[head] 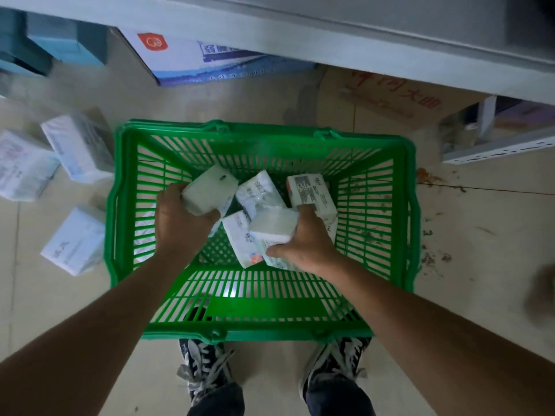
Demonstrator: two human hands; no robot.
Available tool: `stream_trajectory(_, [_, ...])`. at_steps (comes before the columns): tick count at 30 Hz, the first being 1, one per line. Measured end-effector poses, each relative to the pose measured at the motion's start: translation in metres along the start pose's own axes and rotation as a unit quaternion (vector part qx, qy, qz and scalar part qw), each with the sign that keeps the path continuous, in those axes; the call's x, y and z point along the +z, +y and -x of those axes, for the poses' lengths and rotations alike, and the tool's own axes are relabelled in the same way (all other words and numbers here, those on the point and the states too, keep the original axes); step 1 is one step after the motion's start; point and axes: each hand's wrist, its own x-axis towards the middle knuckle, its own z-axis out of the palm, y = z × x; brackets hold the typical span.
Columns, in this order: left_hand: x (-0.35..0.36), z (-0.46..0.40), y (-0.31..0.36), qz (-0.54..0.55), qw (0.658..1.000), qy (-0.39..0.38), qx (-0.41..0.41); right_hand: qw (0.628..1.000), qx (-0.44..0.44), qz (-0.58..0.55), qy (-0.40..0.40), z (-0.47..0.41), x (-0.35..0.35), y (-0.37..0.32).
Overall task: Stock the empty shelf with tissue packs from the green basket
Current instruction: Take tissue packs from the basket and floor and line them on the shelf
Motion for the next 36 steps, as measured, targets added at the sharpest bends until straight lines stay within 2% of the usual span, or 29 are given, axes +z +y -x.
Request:
stream_trajectory(2, [-0.015, 0.003, 0.003, 0.034, 0.999, -0.016, 0.004, 0.993, 0.03, -0.097, -0.062, 0.006, -0.017, -0.002])
stream_trajectory(5, [-0.036, 0.009, 0.01, 0.077, 0.995, -0.056, 0.004, 0.982, 0.032, -0.131, -0.128, 0.017, -0.043, -0.009])
stream_trajectory(7, [-0.051, 0.015, 0.015, 0.117, 0.987, -0.107, -0.03, 0.978, 0.029, -0.148, -0.142, 0.028, -0.059, -0.016])
stream_trajectory(11, [-0.081, 0.034, 0.03, 0.244, 0.93, -0.231, -0.149, 0.959, 0.052, -0.225, -0.164, 0.055, -0.083, -0.034])
stream_trajectory(14, [-0.104, 0.054, 0.048, 0.309, 0.884, -0.299, -0.183, 0.943, 0.065, -0.275, -0.179, 0.078, -0.096, -0.055])
stream_trajectory(19, [-0.138, 0.089, 0.091, 0.389, 0.856, -0.269, -0.206, 0.919, 0.067, -0.319, -0.222, 0.122, -0.106, -0.096])
stream_trajectory(24, [-0.184, 0.128, 0.149, 0.405, 0.857, -0.221, -0.23, 0.914, 0.045, -0.325, -0.241, 0.177, -0.128, -0.143])
stream_trajectory(29, [-0.26, 0.166, 0.2, 0.416, 0.854, -0.211, -0.231, 0.919, 0.018, -0.311, -0.242, 0.242, -0.161, -0.184])
stream_trajectory(36, [-0.394, 0.228, 0.266, 0.445, 0.851, -0.172, -0.222, 0.906, -0.036, -0.373, -0.199, 0.345, -0.19, -0.268])
